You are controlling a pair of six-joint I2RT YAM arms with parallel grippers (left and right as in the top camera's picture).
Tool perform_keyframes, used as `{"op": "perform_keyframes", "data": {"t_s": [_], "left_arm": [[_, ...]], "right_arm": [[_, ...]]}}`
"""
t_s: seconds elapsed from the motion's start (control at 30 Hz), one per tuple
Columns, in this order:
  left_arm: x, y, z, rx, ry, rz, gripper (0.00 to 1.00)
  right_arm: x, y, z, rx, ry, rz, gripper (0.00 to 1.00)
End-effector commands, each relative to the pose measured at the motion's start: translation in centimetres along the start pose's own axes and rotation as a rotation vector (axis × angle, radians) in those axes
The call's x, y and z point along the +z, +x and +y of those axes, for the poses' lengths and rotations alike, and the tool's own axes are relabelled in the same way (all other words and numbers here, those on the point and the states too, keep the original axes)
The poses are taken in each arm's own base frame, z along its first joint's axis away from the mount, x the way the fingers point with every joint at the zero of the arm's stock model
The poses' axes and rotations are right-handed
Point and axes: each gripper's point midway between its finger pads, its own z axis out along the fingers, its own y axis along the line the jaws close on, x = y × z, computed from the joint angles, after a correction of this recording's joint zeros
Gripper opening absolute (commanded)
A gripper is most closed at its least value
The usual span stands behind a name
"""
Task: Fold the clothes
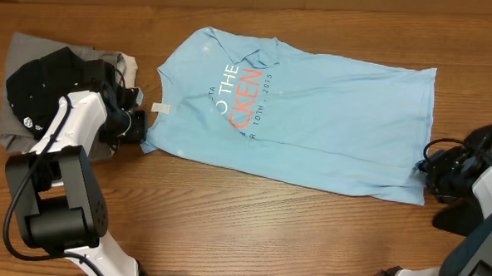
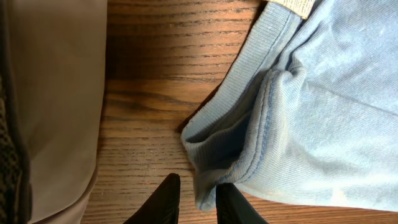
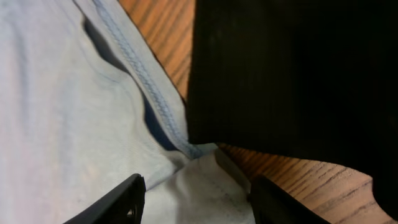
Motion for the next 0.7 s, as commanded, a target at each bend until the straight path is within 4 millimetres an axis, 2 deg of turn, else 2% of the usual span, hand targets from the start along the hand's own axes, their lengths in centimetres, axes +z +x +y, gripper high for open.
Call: {"op": "perform_keyframes", "data": {"t_s": [0.0,0.07,0.2,0.23,0.53,0.67], "left_arm": [[0.1,0.0,-0.1,-0.031,0.026,0.000,0.24],[0.1,-0.1,-0.2,-0.030,0.033,-0.004,0.24],[0.1,-0.3,-0.2,-0.029,0.032,-0.012,0.24],[0.1,-0.3,-0.2,-0.029,0.032,-0.012,0.24],[0.1,-0.9,-0.1,-0.025,0.029,-0.035,0.24],[0.1,-0.8,-0.1,-0.026,0.029,-0.033,0.23]], "right_arm": [[0.2,0.0,0.0,-0.043,0.002,-0.002,0.51],[0.2,0.2,0.4,-0.046,-0.020,0.007,0.40],[0.2,0.5,1.0,-0.046,-0.051,0.021,0.07],[0.1,0.5,1.2,-0.047,-0.066,0.024,0.04],[-3.0,-1.8,6.6,-0.163,-0.291,-0.002,0.04],[-3.3,-2.4,7.0,-0.171,-0.302,-0.020,0.04]]}}
